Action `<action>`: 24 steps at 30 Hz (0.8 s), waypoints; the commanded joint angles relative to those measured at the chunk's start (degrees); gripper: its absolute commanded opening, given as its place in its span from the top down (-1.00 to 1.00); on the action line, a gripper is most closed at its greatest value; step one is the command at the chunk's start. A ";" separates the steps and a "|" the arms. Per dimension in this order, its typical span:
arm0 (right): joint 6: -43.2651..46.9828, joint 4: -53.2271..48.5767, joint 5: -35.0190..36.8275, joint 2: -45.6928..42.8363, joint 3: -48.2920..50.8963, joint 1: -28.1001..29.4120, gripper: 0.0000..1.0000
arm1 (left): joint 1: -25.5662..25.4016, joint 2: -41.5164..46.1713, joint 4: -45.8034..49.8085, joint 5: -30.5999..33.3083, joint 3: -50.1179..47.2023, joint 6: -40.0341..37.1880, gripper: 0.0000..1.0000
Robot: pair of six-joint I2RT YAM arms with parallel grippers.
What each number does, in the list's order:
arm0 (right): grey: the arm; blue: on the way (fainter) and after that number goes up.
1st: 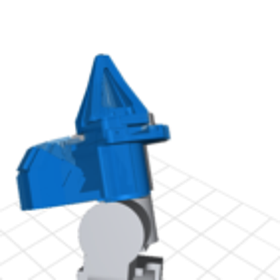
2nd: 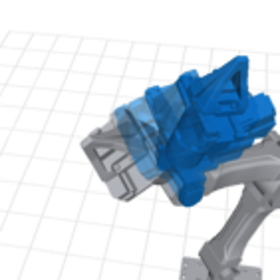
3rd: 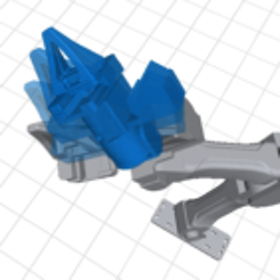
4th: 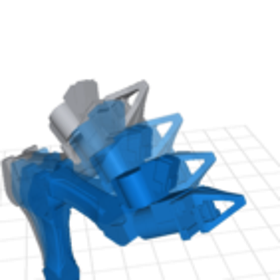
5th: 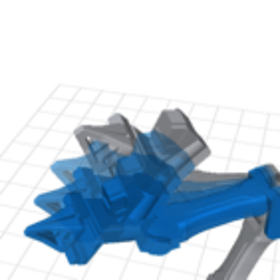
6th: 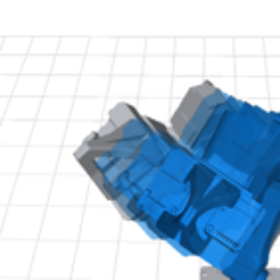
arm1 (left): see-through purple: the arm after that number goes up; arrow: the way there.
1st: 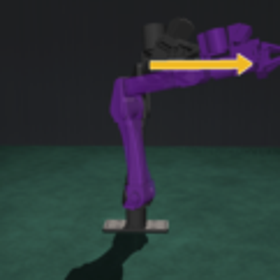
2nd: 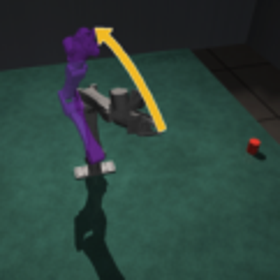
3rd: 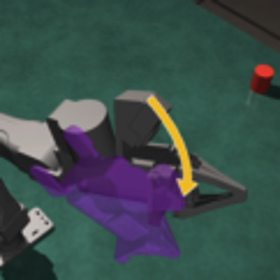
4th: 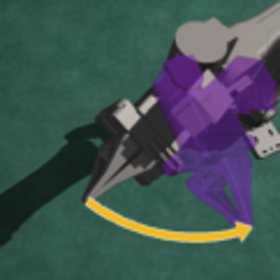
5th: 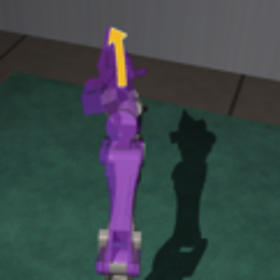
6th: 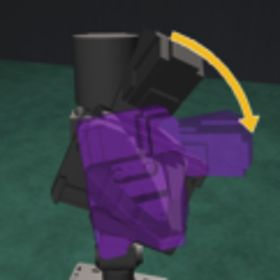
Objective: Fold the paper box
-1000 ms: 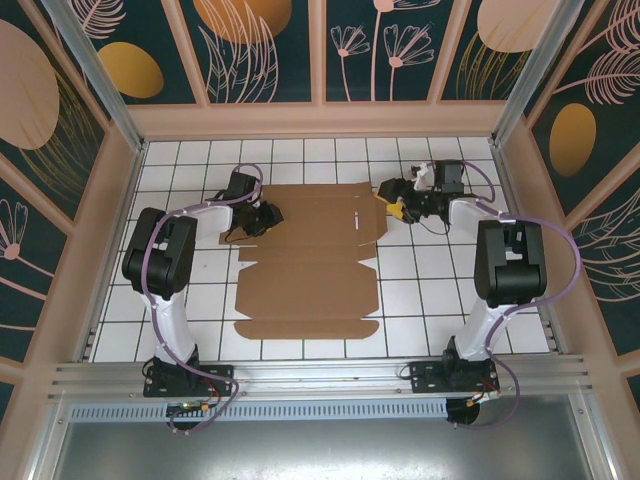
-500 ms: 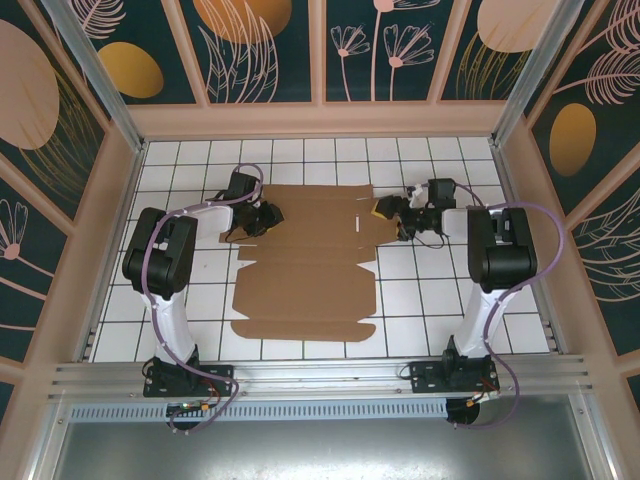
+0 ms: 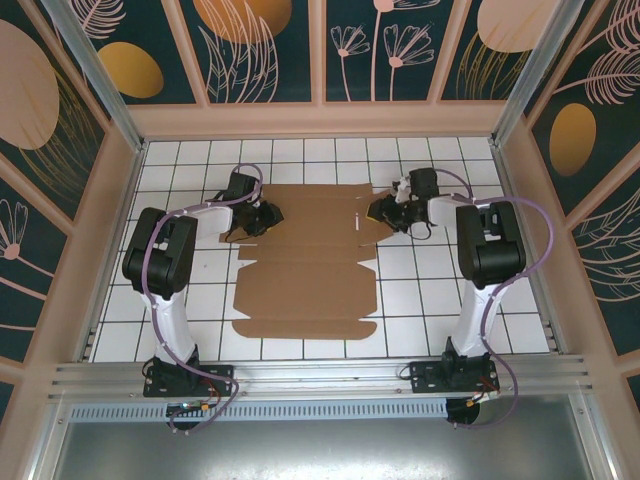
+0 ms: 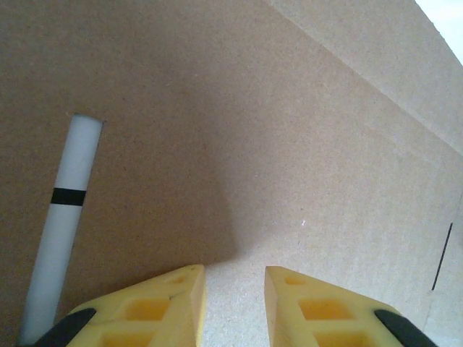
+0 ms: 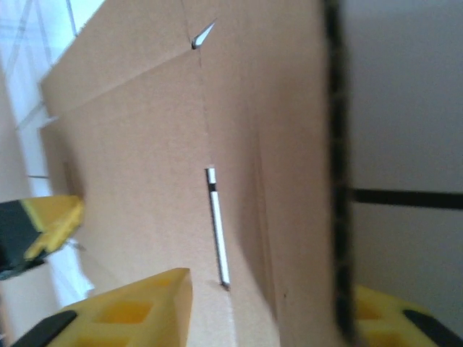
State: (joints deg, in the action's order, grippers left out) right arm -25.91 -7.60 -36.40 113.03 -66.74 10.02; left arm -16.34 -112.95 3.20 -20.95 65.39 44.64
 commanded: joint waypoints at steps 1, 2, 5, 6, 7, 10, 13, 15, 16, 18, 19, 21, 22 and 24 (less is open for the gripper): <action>4.76 -9.91 12.34 -2.23 -4.53 2.91 0.45 | -0.69 -1.52 1.36 -1.70 -1.50 0.72 0.43; 5.49 -11.87 15.29 -2.13 -5.62 3.66 0.51 | -0.68 -1.50 1.28 -1.80 -1.49 0.79 0.43; 8.04 -18.19 23.95 -0.30 -10.79 6.70 0.60 | -0.76 -1.15 0.85 -2.16 -1.67 0.96 0.43; 8.76 -20.14 26.30 0.70 -12.59 7.80 0.62 | -0.75 -1.14 0.82 -2.24 -1.66 0.91 0.43; 9.26 -22.04 28.84 1.72 -14.41 8.86 0.65 | -0.79 -1.05 0.84 -2.33 -1.66 0.88 0.43; 9.91 -25.65 35.55 3.86 -18.36 11.96 0.66 | -0.73 -0.92 0.84 -2.42 -1.66 0.84 0.43; 9.24 -27.61 42.53 5.03 -20.78 15.01 0.63 | -0.82 -0.78 0.84 -2.38 -1.75 0.81 0.42; 8.24 -29.30 46.99 6.34 -22.72 17.12 0.56 | -0.87 -0.74 0.83 -2.49 -1.75 0.80 0.42; 7.67 -30.92 49.57 7.60 -24.46 18.30 0.54 | -0.87 -0.78 0.84 -2.60 -1.75 0.80 0.42; 6.92 -34.27 53.58 10.50 -28.17 20.69 0.49 | -0.88 -0.78 0.84 -2.59 -1.66 0.80 0.42; 6.67 -35.85 55.31 11.86 -30.01 21.87 0.46 | -0.84 -0.87 0.86 -2.59 -1.58 0.80 0.42; 7.08 -37.15 57.47 13.35 -31.86 23.90 0.43 | -0.81 -0.88 0.88 -2.69 -1.40 0.80 0.42; 7.06 -37.44 58.36 13.72 -32.27 24.50 0.41 | -0.90 -0.90 0.93 -2.69 -1.40 0.81 0.42; 6.63 -37.44 58.69 13.62 -32.49 24.70 0.38 | -0.93 -0.88 1.01 -2.60 -1.40 0.80 0.42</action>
State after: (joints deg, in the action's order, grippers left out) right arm -17.91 -42.61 20.36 123.76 -98.56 32.47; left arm -16.38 -112.95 2.20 -21.43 65.01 44.86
